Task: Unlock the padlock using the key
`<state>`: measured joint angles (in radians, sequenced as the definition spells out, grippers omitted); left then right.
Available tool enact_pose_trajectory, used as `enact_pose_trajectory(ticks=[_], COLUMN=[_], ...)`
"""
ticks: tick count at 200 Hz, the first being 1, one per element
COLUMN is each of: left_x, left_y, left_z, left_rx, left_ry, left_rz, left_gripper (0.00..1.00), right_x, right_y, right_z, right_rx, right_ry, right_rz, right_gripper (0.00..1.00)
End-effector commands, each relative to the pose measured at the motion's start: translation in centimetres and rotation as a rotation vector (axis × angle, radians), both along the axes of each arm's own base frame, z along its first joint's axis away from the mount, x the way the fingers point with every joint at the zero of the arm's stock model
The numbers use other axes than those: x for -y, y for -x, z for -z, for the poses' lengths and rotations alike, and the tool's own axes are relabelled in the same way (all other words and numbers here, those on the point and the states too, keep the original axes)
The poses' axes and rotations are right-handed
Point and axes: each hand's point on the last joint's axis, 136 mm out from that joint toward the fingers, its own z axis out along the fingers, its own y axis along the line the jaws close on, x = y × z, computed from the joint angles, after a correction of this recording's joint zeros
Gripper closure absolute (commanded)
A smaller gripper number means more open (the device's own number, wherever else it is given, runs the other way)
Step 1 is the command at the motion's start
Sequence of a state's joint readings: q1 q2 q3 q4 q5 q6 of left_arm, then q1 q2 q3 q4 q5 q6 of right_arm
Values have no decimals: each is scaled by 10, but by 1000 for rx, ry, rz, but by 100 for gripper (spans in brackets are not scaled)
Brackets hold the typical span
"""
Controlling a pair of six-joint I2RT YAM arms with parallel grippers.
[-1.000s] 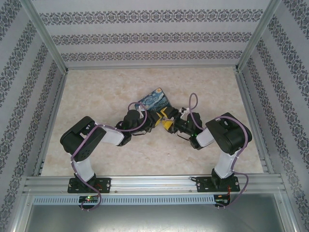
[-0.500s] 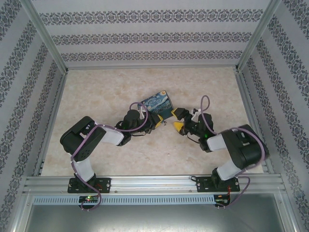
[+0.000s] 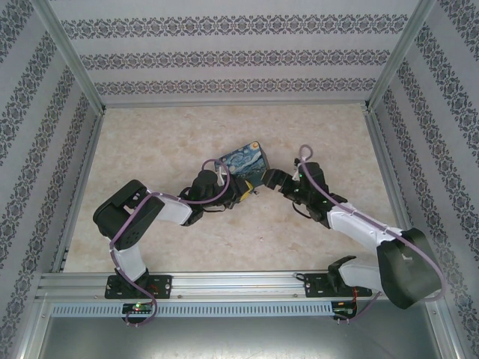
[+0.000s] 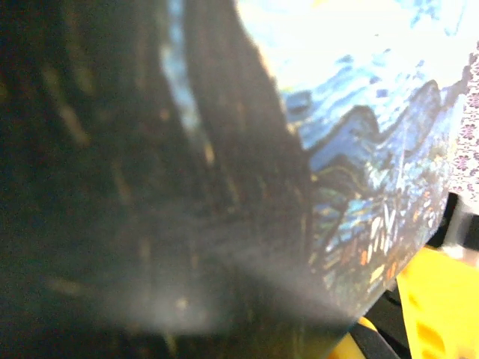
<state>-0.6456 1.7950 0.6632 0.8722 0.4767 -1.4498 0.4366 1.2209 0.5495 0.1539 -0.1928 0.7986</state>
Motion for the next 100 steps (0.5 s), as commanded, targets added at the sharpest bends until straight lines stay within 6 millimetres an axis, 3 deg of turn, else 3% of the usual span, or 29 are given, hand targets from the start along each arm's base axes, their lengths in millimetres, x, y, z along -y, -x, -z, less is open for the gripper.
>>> enact_pose_trajectory(ticks=[1,35,68,100], left_x=[0,3,4,5], left_y=[-1,-1,-2,-1], left_z=[-8,-8,-6,-9], left_rx=[20,13,14,24], left_ry=[-5,-20,-33,-28], left_rz=[32,51,61,66], left_gripper=[100,100,100,100], right_x=[21,6,-10,-20], right_y=[4,11,13,12], right_z=[3,-3,5,-4], right_rx=[64,189,180,177], right_ry=[301,655,624,553], right_rz=[-21,-140,-177,-187], right_gripper=[6,7,7,6])
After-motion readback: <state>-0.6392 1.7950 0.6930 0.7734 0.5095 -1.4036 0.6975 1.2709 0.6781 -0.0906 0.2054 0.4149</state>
